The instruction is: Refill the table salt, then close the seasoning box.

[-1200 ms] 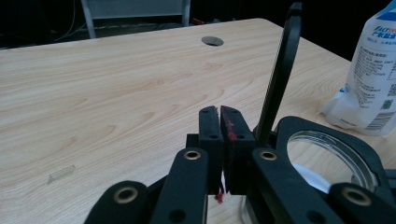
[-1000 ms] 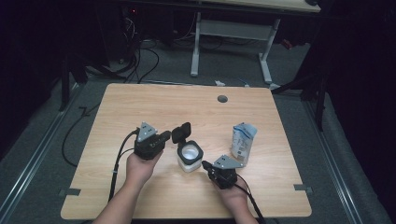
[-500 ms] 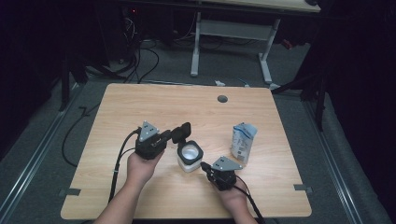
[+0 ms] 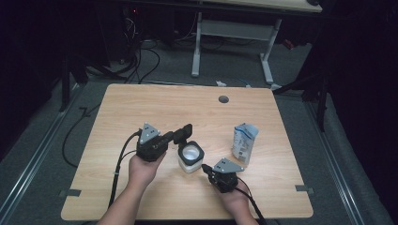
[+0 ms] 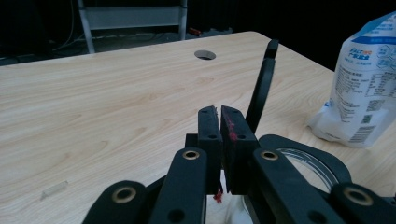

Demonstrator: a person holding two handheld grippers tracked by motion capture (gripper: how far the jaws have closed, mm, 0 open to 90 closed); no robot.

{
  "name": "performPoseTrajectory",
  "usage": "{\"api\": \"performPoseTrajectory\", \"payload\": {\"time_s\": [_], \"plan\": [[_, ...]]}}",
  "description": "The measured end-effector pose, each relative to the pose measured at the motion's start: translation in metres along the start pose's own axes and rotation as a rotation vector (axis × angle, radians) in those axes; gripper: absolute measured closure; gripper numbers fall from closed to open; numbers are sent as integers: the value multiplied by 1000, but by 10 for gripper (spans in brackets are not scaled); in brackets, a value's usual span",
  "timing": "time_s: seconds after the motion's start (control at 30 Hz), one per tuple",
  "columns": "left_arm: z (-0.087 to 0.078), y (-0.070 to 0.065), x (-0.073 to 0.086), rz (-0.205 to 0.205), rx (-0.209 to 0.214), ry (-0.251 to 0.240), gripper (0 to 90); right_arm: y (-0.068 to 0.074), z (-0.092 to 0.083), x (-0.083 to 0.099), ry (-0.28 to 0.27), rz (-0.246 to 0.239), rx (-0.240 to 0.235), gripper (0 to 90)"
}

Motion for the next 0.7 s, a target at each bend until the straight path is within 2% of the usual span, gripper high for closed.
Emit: {"api": "performPoseTrajectory", "payload": {"time_s": [0.33,0.5,0.7], "plan": [[-6,-16,9,2,59,-5,860,1,1,1,-3,-2,1,899],[-8,-19,14,4,55,-5,858,0,0,1,0,-2,5,899],[-15,-16,26,8,20,7,848,-1,-1,2,0,-2,12,899]]}}
Point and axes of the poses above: each handheld gripper's, and its own axes: z roughly forward along the jaws, x roughly out of its underside, y roughly to its left, the point moved 1 cm from there along z, roughly forward along the jaws, and after that the axes turned 11 degrees about -y, right-handed, at the moved point
